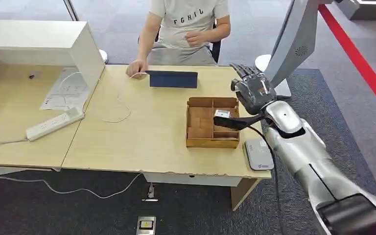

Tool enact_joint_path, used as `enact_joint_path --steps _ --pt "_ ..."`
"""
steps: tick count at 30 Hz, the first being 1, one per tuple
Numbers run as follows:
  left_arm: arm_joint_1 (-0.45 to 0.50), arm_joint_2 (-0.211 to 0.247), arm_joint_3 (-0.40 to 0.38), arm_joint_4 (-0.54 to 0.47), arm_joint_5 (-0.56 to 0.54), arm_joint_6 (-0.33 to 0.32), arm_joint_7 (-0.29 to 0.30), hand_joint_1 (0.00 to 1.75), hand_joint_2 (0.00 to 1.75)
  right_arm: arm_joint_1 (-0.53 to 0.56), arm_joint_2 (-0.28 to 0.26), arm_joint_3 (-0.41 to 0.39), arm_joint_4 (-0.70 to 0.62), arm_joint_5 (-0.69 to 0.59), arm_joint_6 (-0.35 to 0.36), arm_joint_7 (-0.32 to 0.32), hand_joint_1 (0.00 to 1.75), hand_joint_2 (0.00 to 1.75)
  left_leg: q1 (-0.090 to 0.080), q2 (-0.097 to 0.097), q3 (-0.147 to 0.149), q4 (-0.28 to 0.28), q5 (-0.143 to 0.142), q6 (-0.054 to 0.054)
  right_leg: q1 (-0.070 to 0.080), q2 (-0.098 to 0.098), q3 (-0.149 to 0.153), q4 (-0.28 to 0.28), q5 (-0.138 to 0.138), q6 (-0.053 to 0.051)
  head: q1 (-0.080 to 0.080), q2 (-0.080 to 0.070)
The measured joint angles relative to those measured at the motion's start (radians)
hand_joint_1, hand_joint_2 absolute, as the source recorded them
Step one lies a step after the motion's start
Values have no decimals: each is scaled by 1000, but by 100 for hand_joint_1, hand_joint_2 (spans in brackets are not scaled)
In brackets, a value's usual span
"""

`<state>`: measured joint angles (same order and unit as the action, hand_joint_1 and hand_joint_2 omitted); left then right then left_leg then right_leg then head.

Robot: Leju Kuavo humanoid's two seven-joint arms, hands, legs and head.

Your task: Pass the card to the sensor for recognition and then transmit it.

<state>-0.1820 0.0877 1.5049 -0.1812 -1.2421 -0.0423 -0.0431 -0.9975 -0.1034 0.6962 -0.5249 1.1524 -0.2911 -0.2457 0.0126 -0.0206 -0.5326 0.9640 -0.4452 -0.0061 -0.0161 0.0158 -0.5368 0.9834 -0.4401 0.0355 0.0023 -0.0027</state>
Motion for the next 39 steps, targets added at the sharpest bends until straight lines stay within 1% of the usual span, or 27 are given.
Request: enact_joint_path --steps 5,12,16,19,24,33,34,35,36,39 --pt "0 -4 0 0 -8 0 3 0 175 -27 38 10 14 8 13 6 175 175 0 0 0 0 0 0 0 0 0 0 0 0 0 0" --pt "0 -3 0 0 -11 -2 -9 0 175 -59 96 26 65 44 53 42 175 175 0 0 0 0 0 0 0 0 0 0 0 0 0 0" --pt "0 -3 0 0 -18 -3 -11 0 175 -77 119 35 91 48 62 49 175 175 0 0 0 0 0 0 0 0 0 0 0 0 0 0" --pt "0 -3 0 0 -19 -3 -11 0 175 -83 129 41 105 49 64 53 175 175 0 0 0 0 0 0 0 0 0 0 0 0 0 0" --pt "0 -4 0 0 -24 -11 -18 0 175 -95 141 53 130 63 128 98 175 175 0 0 0 0 0 0 0 0 0 0 0 0 0 0" --pt "1 -4 0 1 -25 -11 -15 0 175 -108 146 69 168 74 125 107 175 175 0 0 0 0 0 0 0 0 0 0 0 0 0 0" --pt "1 -4 0 1 -25 -11 -14 0 175 -108 146 70 170 74 125 108 164 175 0 0 0 0 0 0 0 0 0 0 0 0 0 0" --pt "1 -4 0 1 -26 -11 -13 0 175 -108 146 71 174 74 124 108 3 175 0 0 0 0 0 0 0 0 0 0 0 0 0 0" --pt "1 -4 0 1 -26 -11 -13 0 175 -108 146 72 176 74 123 109 0 0 0 0 0 0 0 0 0 0 0 0 0 0 0 0" --pt "1 -4 0 1 -27 -11 -13 0 175 -108 145 76 187 74 121 114 0 0 0 0 0 0 0 0 0 0 -1 0 0 0 0 0"
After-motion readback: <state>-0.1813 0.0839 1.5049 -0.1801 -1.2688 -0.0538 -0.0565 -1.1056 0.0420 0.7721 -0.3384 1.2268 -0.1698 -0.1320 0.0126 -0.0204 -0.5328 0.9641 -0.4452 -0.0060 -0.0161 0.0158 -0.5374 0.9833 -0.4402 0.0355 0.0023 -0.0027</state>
